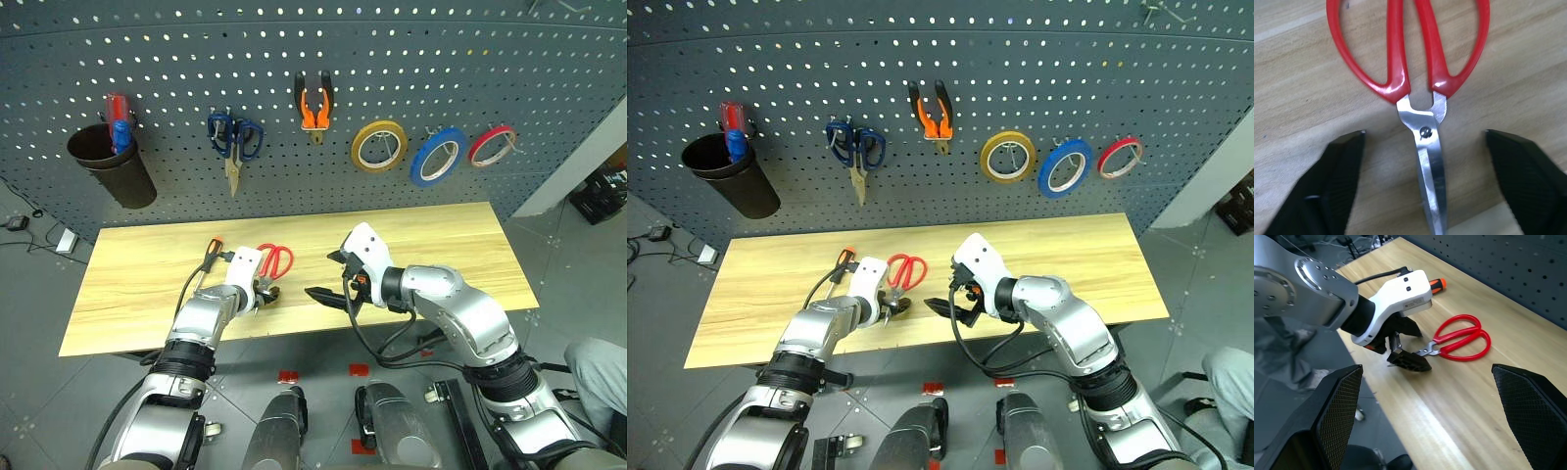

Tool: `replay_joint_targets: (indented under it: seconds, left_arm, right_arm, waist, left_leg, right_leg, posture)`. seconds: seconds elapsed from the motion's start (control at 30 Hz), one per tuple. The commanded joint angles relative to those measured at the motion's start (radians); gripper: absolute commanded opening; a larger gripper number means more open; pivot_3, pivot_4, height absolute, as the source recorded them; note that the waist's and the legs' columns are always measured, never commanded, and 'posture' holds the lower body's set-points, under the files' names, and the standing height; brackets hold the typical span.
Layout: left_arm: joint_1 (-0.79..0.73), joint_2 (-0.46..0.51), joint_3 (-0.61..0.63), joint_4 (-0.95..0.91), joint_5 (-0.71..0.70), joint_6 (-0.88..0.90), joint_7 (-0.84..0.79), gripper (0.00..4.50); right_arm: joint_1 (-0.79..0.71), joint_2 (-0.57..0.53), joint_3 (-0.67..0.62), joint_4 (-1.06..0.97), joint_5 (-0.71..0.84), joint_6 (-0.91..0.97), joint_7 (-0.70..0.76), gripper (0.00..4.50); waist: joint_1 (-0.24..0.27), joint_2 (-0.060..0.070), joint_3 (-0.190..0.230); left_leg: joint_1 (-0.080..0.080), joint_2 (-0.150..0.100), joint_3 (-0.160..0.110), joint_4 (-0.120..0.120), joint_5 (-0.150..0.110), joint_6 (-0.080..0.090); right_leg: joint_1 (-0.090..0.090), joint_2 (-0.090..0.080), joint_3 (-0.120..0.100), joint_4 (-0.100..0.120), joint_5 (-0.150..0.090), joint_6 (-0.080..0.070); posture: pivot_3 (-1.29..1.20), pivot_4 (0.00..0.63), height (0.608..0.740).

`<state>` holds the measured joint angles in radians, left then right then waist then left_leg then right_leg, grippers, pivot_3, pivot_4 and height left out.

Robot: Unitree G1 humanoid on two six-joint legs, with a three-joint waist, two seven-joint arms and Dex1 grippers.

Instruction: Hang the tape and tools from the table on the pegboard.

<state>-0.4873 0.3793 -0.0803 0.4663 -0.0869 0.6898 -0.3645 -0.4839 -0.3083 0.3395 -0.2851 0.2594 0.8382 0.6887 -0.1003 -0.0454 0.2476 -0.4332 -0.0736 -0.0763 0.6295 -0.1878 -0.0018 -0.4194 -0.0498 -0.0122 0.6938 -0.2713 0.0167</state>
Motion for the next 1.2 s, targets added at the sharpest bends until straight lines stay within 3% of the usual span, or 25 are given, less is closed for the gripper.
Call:
replay_joint_targets:
  seconds: [0.03,0.23,0.3,0.6,0.8,1.0,1.2]
  left_arm:
    - [0.009,0.002,-0.006,0.017,0.019,-0.01,-0.012,2.68]
    - [0.019,-0.013,0.009,0.03,0.023,-0.025,-0.004,0.71]
    - [0.027,-0.013,0.014,0.023,0.021,-0.034,-0.005,0.35]
    - [0.099,0.028,0.073,-0.104,0.013,-0.089,0.013,0.35]
    - [0.278,0.054,0.121,-0.395,0.027,-0.142,0.057,0.35]
    - [0.524,0.033,0.162,-0.757,0.081,-0.381,0.132,0.35]
    - [0.581,0.005,0.208,-0.87,0.188,-0.475,0.262,0.35]
  right_arm:
    - [-0.013,-0.027,0.011,-0.011,0.008,-0.044,0.043,4.5]
    - [-0.026,-0.051,0.035,0.017,-0.019,-0.101,0.056,4.5]
    - [-0.028,-0.054,0.045,0.02,-0.025,-0.114,0.057,4.5]
    - [-0.027,-0.089,0.069,-0.02,-0.045,-0.155,0.089,4.5]
    - [-0.022,-0.129,0.072,-0.074,-0.063,-0.193,0.098,4.5]
    - [-0.005,-0.132,0.049,-0.155,-0.08,-0.239,0.068,4.5]
    - [-0.01,-0.047,-0.003,-0.118,-0.112,-0.359,-0.039,4.5]
  waist:
    - [0.0,0.0,-0.008]
    - [-0.006,0.001,-0.026]
    - [-0.009,0.001,-0.029]
    - [-0.015,0.001,-0.046]
    - [-0.025,0.003,-0.051]
    - [-0.038,0.004,-0.054]
    - [-0.038,0.006,-0.062]
  left_leg:
    - [0.0,0.0,0.0,0.0,0.0,0.0]
    - [0.0,0.0,-0.001,0.0,0.0,0.0]
    - [0.0,0.0,-0.001,0.0,0.0,0.0]
    - [0.0,0.0,-0.001,0.001,0.0,0.0]
    - [0.001,0.0,-0.001,0.001,0.0,0.0]
    - [0.001,0.0,-0.001,0.001,0.0,0.001]
    - [0.003,0.0,-0.001,0.001,0.0,0.001]
  right_leg:
    - [0.0,0.0,0.0,0.0,0.0,0.0]
    - [0.0,0.0,0.0,0.001,0.0,0.0]
    - [0.0,0.0,0.0,0.001,0.0,0.0]
    - [0.0,0.0,0.0,0.001,0.0,0.0]
    - [0.0,0.0,0.001,0.001,0.0,0.0]
    - [0.001,0.0,0.001,0.001,0.0,0.0]
    - [0.004,0.0,0.0,0.001,0.0,0.0]
  posture:
    - [-0.22,0.161,0.74]
    - [-0.22,0.148,0.74]
    - [-0.22,0.146,0.74]
    - [-0.24,0.132,0.74]
    - [-0.25,0.129,0.74]
    - [-0.25,0.128,0.74]
    - [-0.24,0.123,0.74]
